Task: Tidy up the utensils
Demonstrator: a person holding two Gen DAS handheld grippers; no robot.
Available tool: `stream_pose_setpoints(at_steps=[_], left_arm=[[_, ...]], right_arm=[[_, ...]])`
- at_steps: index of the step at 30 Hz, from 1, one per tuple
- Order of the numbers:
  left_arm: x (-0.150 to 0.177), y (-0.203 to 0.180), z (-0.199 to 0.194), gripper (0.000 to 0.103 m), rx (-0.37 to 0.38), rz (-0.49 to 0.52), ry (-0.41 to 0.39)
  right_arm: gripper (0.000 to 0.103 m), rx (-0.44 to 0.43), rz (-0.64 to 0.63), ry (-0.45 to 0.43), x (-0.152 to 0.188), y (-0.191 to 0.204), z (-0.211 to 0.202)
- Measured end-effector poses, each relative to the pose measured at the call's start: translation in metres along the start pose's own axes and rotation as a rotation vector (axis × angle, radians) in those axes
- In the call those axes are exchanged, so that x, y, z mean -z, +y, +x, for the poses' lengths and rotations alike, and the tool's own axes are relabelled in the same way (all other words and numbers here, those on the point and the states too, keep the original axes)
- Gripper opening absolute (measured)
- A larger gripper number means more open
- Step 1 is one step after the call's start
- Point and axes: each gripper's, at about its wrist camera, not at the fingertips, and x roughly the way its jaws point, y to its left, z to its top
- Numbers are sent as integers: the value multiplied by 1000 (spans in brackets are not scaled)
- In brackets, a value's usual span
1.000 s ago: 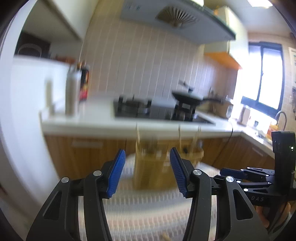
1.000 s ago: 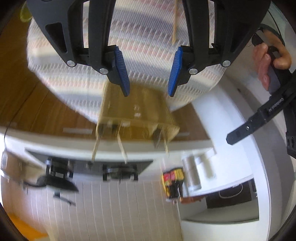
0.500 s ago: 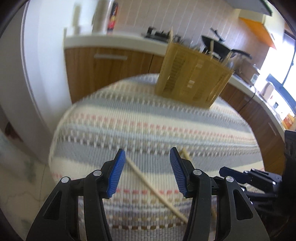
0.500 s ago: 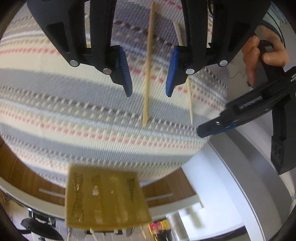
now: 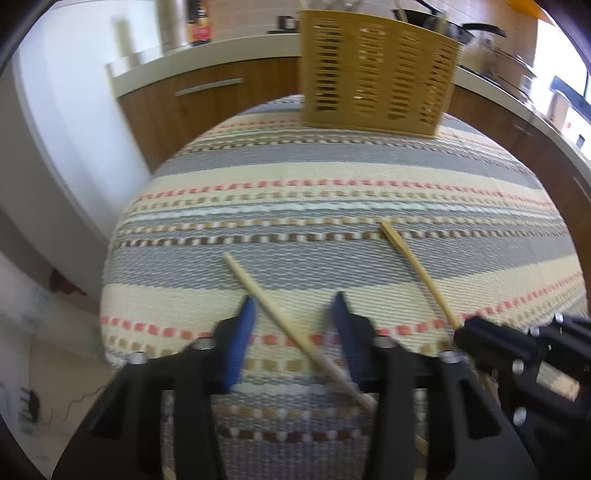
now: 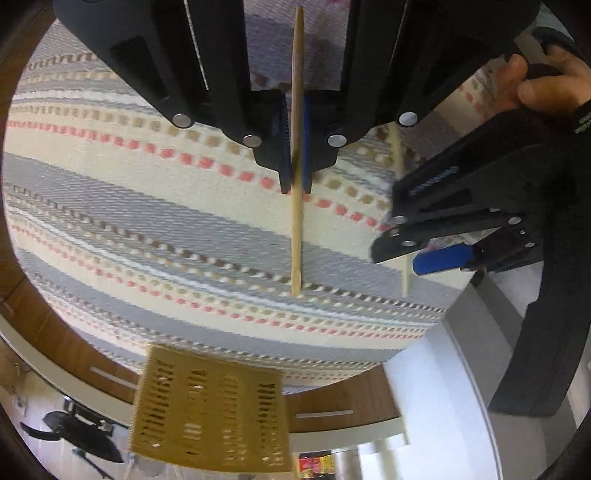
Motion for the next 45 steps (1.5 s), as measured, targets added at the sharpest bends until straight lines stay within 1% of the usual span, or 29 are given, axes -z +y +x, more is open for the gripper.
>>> stream_pose_setpoints(at_steps=[1, 2, 3, 5, 7, 11, 13, 15, 18, 19, 20, 22, 25, 28, 32, 33, 35, 37, 39, 40, 41, 42, 43, 44, 45], left_arm=[[-1, -1, 0, 16, -1, 13, 3], [-2, -2, 0, 11, -1, 29, 7], [-2, -2, 0, 9, 8, 36, 10], [-4, 0, -1, 4, 63, 35, 12], [-4, 6, -4, 4, 155, 15, -1], [-11, 13, -2, 4, 200, 12, -17], [-17, 15, 3, 4, 209, 17, -5], [-22, 19, 8, 4, 234, 18, 10], [-27, 25, 16, 7, 268, 8, 37], [-29, 27, 19, 15, 288, 7, 57], [-31, 29, 20, 21, 310, 8, 74], [-34, 30, 22, 25, 342, 15, 110], [-37, 33, 25, 27, 373, 11, 156], [-40, 34, 27, 29, 394, 14, 185], [-41, 36, 25, 38, 415, 22, 193], [-41, 35, 25, 38, 414, 29, 191], [-41, 30, 25, 40, 399, 52, 185], [-40, 26, 25, 41, 392, 60, 180], [-39, 24, 25, 41, 389, 65, 178], [-39, 23, 25, 41, 385, 69, 180], [-39, 22, 25, 41, 381, 71, 184], [-40, 21, 25, 41, 378, 74, 188], [-40, 21, 25, 41, 376, 75, 191], [-41, 20, 26, 41, 374, 75, 193], [-42, 19, 27, 41, 372, 75, 193]], right_arm=[[4, 0, 15, -5, -1, -6, -3], [4, -2, 27, -8, -3, -10, -5], [4, 1, 44, -13, -5, -17, -8], [4, 8, 75, -20, -10, -29, -13], [4, 2, 108, -20, -10, -40, -16], [4, 5, 168, 3, -11, -64, -12], [4, 4, 174, 14, -13, -71, -7], [4, 4, 172, 17, -14, -73, -5], [5, -15, 193, 13, -18, -76, -5], [5, -24, 200, 22, -19, -78, -3], [5, -44, 212, 41, -22, -81, 0], [6, -67, 223, 64, -25, -83, 1], [6, -112, 250, 94, -32, -86, 2], [6, -133, 260, 114, -42, -85, 4], [6, -113, 254, 121, -50, -77, 3], [6, -111, 257, 125, -52, -76, 3], [6, -124, 275, 82, -54, -76, -4], [6, -143, 276, -6, -54, -76, -18], [11, -124, 270, -34, -53, -74, -24], [15, -110, 267, -23, -52, -74, -24], [23, -107, 263, 0, -52, -74, -21], [27, -115, 261, 19, -51, -74, -19], [40, -126, 262, 35, -50, -74, -16], [53, -119, 262, 49, -50, -75, -13], [54, -105, 254, 48, -50, -74, -12]])
